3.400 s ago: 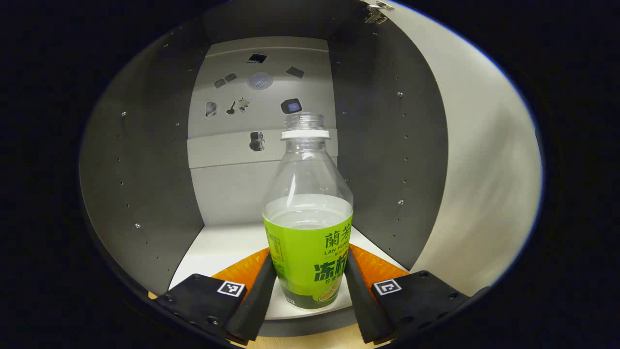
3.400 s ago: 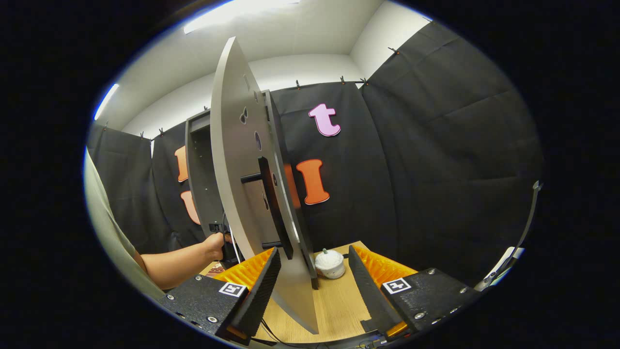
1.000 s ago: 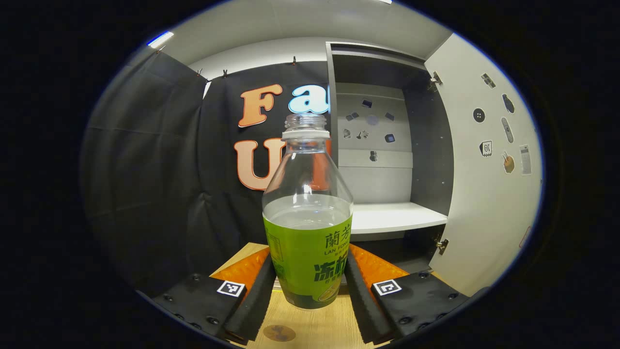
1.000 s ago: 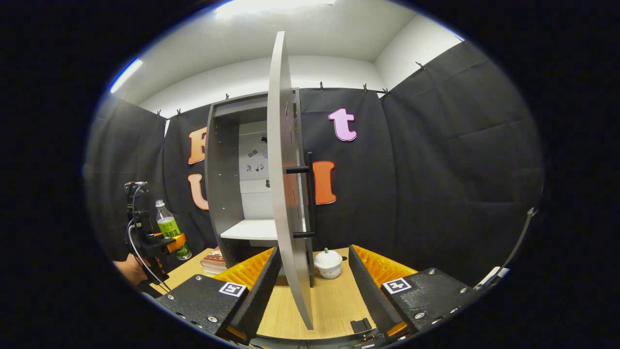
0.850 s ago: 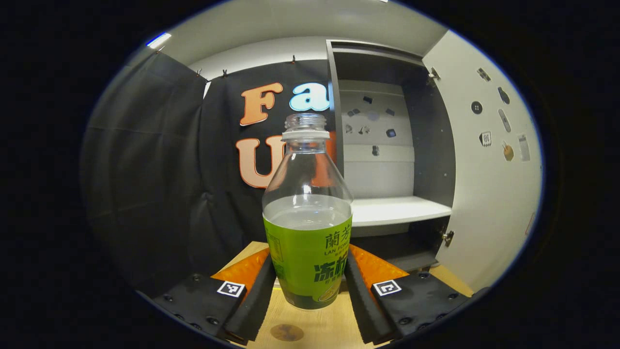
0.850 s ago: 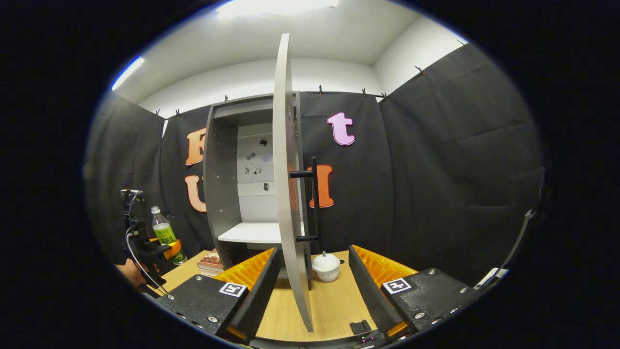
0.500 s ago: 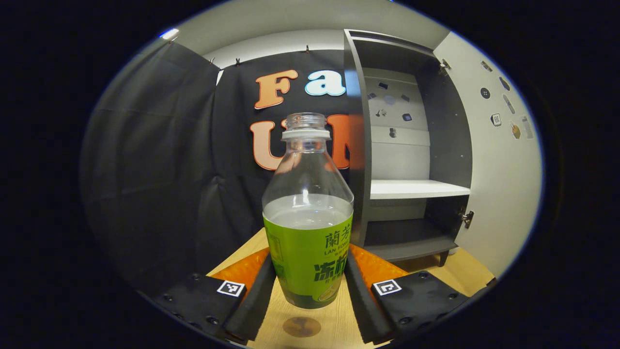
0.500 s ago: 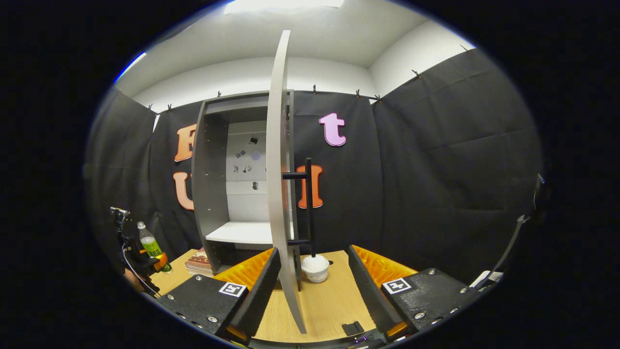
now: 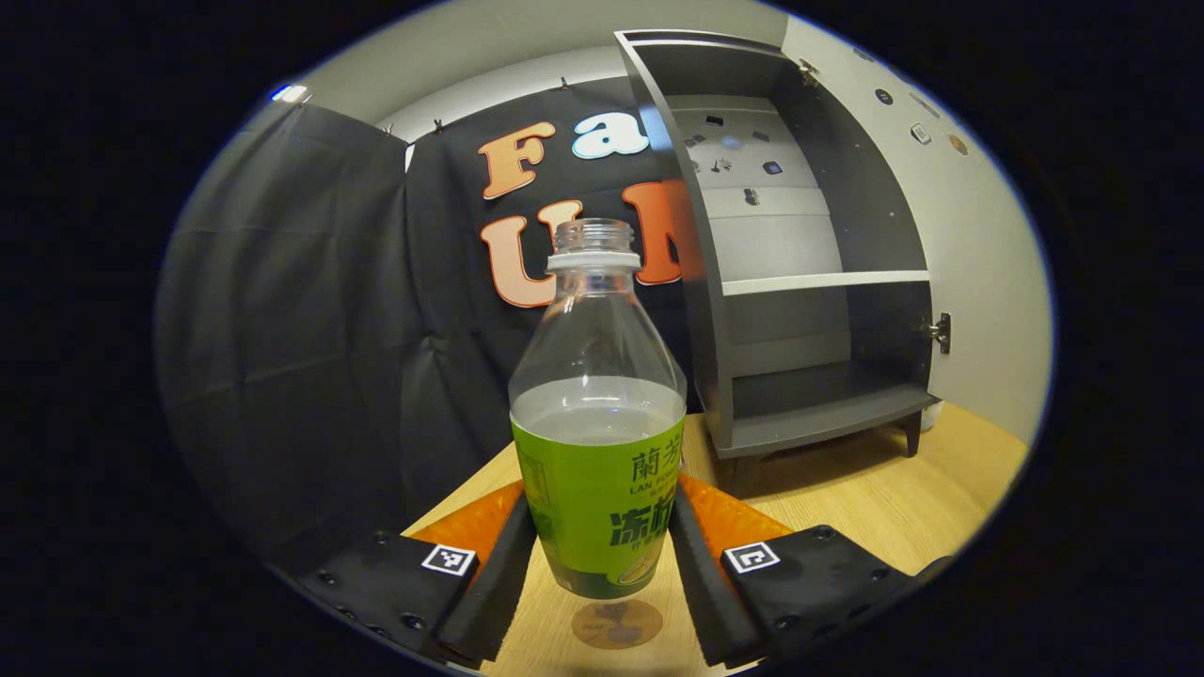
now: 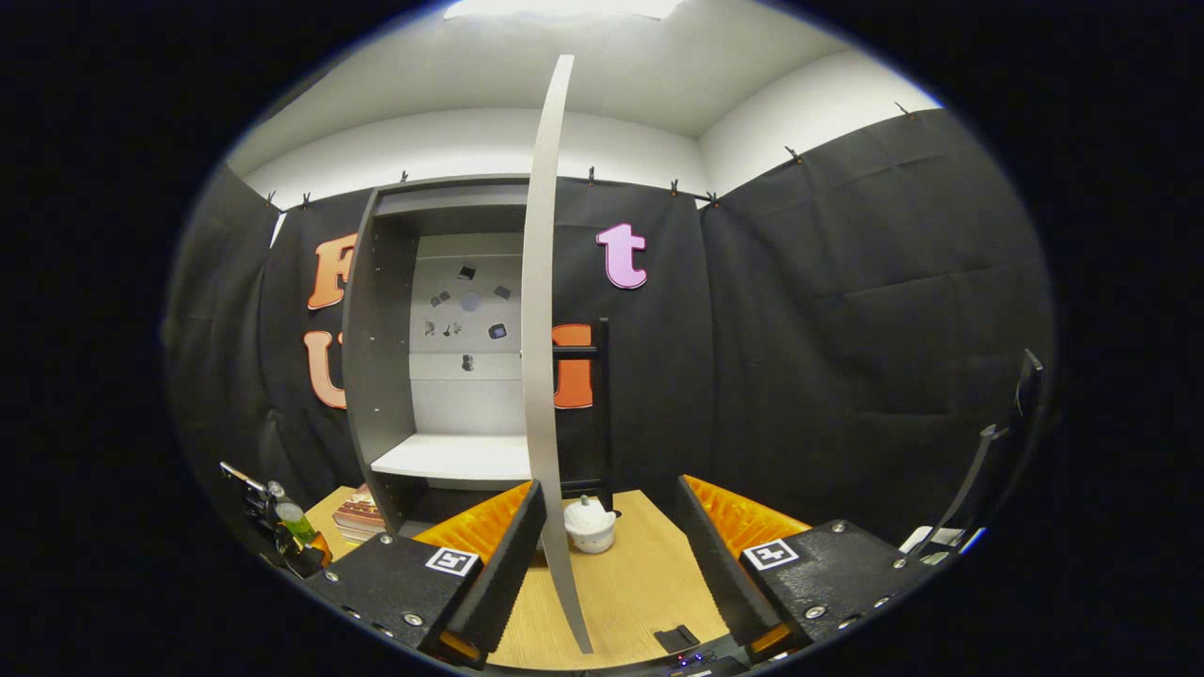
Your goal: Open the cabinet door with the right hand, grasp the bottle in the cabinet with the left hand and place it on the coaster, then close the cabinet door with the right hand.
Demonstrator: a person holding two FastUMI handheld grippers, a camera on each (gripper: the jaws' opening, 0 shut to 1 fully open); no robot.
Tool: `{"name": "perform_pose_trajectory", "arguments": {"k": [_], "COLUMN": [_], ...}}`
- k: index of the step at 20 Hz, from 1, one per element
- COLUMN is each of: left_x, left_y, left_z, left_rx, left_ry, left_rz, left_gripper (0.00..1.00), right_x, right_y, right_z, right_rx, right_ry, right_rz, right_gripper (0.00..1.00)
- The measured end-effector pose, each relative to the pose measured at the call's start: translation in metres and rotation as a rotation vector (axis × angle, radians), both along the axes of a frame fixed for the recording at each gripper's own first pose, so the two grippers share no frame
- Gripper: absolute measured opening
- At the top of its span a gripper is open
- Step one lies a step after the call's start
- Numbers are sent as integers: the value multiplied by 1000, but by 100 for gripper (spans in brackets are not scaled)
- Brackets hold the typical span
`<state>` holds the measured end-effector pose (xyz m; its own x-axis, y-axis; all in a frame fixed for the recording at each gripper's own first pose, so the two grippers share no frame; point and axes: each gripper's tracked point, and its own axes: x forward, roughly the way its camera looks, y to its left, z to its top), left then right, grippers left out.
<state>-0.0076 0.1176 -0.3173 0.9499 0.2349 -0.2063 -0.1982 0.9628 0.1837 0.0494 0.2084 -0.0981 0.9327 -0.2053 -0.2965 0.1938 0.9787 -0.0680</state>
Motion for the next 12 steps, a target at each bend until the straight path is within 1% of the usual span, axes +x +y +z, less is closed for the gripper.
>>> {"name": "perform_pose_trajectory", "arguments": {"k": [5,8,12], "left_x": [-11,-17,-15], "left_y": [5,12,13], "left_z": [-40,-64,-80], "left_rx": [-1,-29,-62], "left_ry": [42,80,94], "left_rz": [18,43,43], "left_gripper": [81,81,81], "right_x": [1,0,3], "right_y": [-1,-5,-1], "right_z": [7,10,23], "right_rx": [37,17,3], "right_ry": [-3,-3,-20], "right_rz": [-20,-40,-39], "right_gripper": [88,88,88]}}
